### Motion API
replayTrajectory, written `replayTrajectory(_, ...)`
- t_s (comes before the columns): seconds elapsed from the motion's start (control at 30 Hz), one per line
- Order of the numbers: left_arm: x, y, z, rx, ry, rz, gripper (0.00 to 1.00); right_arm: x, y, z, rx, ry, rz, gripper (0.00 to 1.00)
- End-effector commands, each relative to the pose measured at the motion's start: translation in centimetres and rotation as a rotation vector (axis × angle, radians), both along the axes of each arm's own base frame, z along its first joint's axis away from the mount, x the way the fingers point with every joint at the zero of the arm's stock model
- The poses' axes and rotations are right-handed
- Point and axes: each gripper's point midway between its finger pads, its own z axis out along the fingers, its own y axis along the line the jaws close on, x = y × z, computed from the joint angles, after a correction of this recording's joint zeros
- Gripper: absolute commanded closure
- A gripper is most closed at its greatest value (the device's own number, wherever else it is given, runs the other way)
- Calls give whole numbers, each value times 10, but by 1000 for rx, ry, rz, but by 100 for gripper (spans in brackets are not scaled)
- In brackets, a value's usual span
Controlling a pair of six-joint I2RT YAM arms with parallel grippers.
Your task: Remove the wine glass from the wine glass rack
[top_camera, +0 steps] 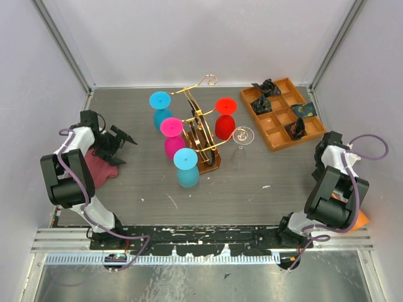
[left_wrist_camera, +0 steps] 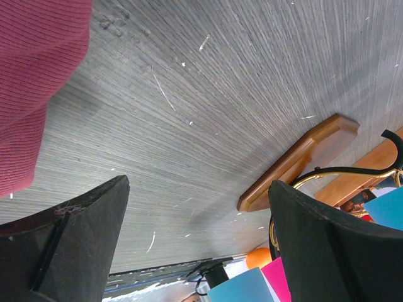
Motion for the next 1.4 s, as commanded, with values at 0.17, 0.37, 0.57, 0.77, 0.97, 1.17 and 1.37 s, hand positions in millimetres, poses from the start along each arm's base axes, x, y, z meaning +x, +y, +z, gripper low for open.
replayTrajectory(0.17, 1, -4, -1, -21, -14, -20, 1, 15, -11, -1, -28, -13, 5, 97)
replayTrajectory(0.37, 0, -5, -2, -25, -19, -21, 1, 43, -18, 11, -206, 219, 97, 99)
replayTrajectory(0.57, 0, -7, -6, -39, -17, -27, 1, 67, -16, -6, -330, 466, 186, 99)
replayTrajectory(0.77, 2, -9, -9, -53, -7, -23, 0, 72, 1, -49, -308, 559, 247, 96)
replayTrajectory(0.97, 3, -9, -11, -54, -2, -24, 0, 81, 24, -79, -241, 560, 308, 94)
replayTrajectory(1.17, 2, -7, -10, -43, -2, -27, 0, 97, 39, -85, -185, 498, 355, 86)
replayTrajectory(1.37, 2, -7, -9, -41, -2, -28, 0, 112, 55, -86, -90, 402, 401, 69)
